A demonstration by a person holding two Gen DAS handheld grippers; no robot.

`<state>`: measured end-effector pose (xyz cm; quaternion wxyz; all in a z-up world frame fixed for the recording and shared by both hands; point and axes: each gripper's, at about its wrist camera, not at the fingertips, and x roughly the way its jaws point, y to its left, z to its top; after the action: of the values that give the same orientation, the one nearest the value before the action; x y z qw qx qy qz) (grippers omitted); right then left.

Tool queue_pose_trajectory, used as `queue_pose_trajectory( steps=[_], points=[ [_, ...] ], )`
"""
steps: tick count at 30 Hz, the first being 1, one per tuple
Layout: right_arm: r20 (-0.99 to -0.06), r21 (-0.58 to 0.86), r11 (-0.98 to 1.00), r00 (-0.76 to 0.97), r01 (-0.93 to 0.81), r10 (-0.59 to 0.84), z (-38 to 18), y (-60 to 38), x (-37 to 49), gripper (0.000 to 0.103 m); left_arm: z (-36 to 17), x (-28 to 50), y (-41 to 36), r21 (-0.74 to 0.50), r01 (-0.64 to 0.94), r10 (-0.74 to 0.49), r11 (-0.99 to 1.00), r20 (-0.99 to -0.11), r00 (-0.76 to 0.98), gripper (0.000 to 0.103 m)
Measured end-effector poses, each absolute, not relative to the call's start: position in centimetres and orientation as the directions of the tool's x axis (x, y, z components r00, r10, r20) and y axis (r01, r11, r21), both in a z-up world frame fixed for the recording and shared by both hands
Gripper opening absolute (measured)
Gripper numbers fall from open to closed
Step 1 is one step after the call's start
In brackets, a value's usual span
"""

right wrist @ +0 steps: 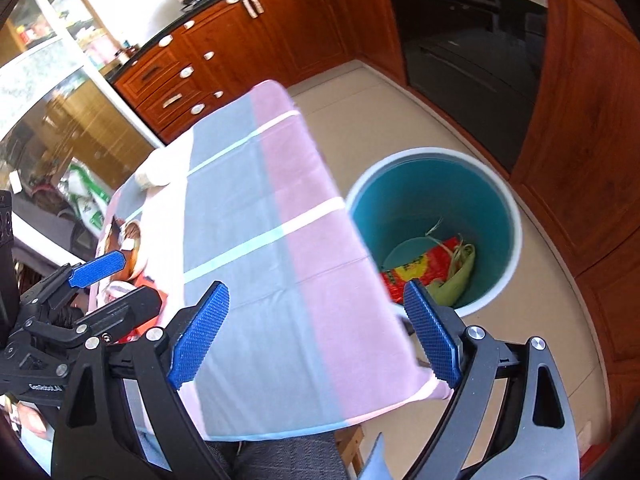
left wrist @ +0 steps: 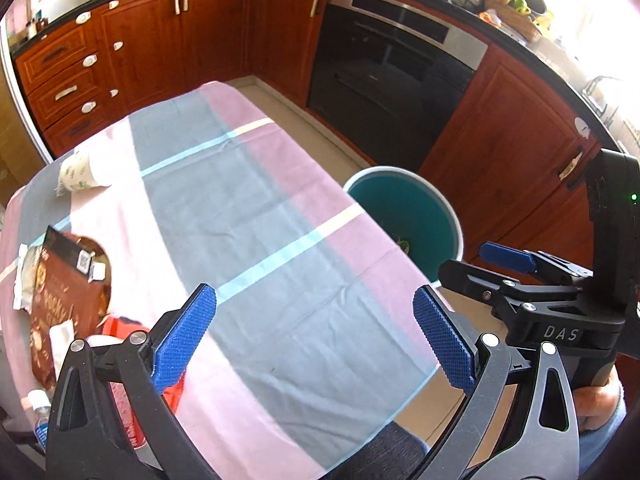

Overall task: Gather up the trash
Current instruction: 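Grasp the clear water bottle with the left gripper while the right gripper grasps the white tissue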

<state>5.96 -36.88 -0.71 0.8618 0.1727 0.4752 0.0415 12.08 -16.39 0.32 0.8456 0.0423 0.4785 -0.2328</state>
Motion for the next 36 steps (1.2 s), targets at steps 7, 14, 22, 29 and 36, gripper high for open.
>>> queue_pose_trajectory(
  steps=[7, 14, 22, 29, 36],
  points=[
    [-0.809, 0.325, 0.946, 0.511, -0.022, 0.29, 0.2, -29.5, 5.3, 0.085, 0.2, 9.0, -7.8, -0.086, 0.351, -0.264, 0.932, -0.826, 0.498, 0.099],
    [-0.823, 0.308, 0.943, 0.461, -0.13, 0.332, 0.3, -22.1, 5.1, 0.085, -1.2, 7.0, 1.1, -0.018, 0.261, -0.153, 0.965, -0.847, 0.508, 0.099],
    [-0.848, 0.286, 0.931, 0.393, -0.227, 0.357, -0.5, -15.2, 5.3, 0.085, -4.8, 4.1, 9.4, -0.038, 0.125, -0.091, 0.991, -0.886, 0.455, 0.099],
    [-0.86, 0.282, 0.916, 0.347, -0.286, 0.374, -1.3, -10.9, 4.8, 0.085, -7.6, 3.7, 11.2, -0.086, 0.098, -0.118, 0.991, -0.912, 0.392, 0.099],
    [-0.852, 0.224, 0.894, 0.368, -0.387, 0.372, 0.1, -6.4, 5.0, 0.085, -7.8, 3.3, 12.9, -0.165, 0.085, -0.186, 0.983, -0.886, 0.426, 0.069]
  ],
)
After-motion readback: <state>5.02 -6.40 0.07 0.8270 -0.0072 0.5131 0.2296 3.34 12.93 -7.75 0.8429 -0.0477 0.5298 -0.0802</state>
